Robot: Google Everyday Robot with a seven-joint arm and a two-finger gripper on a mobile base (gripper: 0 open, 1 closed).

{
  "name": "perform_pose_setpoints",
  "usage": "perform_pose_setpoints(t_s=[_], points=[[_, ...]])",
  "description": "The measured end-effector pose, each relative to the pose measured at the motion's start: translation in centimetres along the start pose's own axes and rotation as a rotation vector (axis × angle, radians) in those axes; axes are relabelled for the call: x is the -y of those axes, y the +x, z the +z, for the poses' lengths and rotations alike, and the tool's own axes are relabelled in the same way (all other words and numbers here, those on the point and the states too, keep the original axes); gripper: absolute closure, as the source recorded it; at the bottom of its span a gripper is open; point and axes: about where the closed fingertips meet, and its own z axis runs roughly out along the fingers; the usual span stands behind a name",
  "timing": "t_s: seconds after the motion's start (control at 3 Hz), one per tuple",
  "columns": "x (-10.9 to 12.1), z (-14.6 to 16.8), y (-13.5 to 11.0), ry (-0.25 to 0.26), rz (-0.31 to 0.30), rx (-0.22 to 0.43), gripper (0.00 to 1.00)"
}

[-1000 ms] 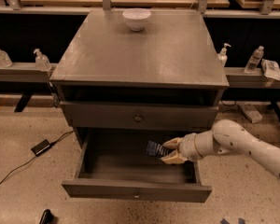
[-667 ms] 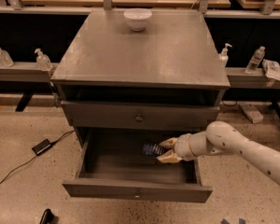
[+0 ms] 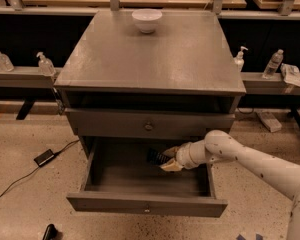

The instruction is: Place rxbar blueberry into middle drawer

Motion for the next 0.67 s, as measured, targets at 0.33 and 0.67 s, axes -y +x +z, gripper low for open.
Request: perform_pose_setpoints(t_s=[0.33, 0.67], points=[[-0.30, -0.07, 0.00, -0.007, -0.001, 0.005, 0.56], [-0.44, 0.14, -0.04, -0.011, -0.001, 0.006, 0.31]])
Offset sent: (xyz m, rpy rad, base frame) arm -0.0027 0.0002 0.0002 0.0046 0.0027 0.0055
